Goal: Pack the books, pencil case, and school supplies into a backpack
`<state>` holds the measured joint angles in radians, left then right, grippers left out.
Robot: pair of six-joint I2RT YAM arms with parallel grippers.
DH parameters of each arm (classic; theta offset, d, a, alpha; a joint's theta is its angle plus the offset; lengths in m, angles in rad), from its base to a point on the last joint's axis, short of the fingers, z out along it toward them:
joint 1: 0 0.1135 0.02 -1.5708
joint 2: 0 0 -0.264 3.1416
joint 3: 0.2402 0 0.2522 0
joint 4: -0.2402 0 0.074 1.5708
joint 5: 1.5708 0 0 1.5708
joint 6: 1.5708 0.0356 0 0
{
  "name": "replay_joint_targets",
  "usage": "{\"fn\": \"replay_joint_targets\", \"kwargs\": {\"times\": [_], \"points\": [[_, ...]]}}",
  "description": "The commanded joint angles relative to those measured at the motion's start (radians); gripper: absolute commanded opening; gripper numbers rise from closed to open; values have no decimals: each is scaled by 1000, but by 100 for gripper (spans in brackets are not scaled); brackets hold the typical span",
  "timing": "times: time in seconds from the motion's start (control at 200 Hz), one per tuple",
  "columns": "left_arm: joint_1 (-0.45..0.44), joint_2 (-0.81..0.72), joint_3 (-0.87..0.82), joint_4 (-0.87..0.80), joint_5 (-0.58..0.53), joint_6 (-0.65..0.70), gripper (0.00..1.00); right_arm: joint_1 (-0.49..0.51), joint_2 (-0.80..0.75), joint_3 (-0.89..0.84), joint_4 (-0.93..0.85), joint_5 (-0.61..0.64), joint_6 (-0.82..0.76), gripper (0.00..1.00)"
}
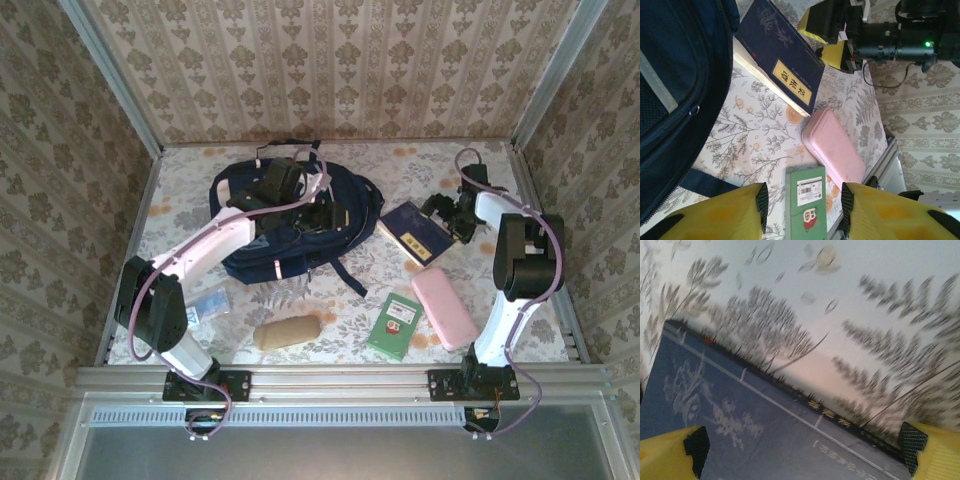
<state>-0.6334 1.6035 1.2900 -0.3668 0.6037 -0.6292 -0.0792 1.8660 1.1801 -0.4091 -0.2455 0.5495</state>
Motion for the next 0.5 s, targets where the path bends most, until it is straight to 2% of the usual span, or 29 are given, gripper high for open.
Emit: {"fn": "replay_joint_targets", "kwargs": {"times": [0.0, 0.115, 0.28, 0.415, 0.495], "points": [[0, -40, -16, -2, -26, 6, 45, 74, -63, -107, -12, -111, 31, 100], [-1, -37, -29, 1, -53, -7, 45, 144, -132, -185, 15, -138, 32, 100], [-45, -1, -26, 11, -85, -37, 47, 173, -204, -217, 8, -119, 12, 97], [-109, 104, 27, 13, -114, -56, 49, 173, -216, -228, 28, -121, 27, 94], [-126, 190, 44, 53, -89, -94, 50, 172, -209, -230, 31, -95, 47, 93]]}}
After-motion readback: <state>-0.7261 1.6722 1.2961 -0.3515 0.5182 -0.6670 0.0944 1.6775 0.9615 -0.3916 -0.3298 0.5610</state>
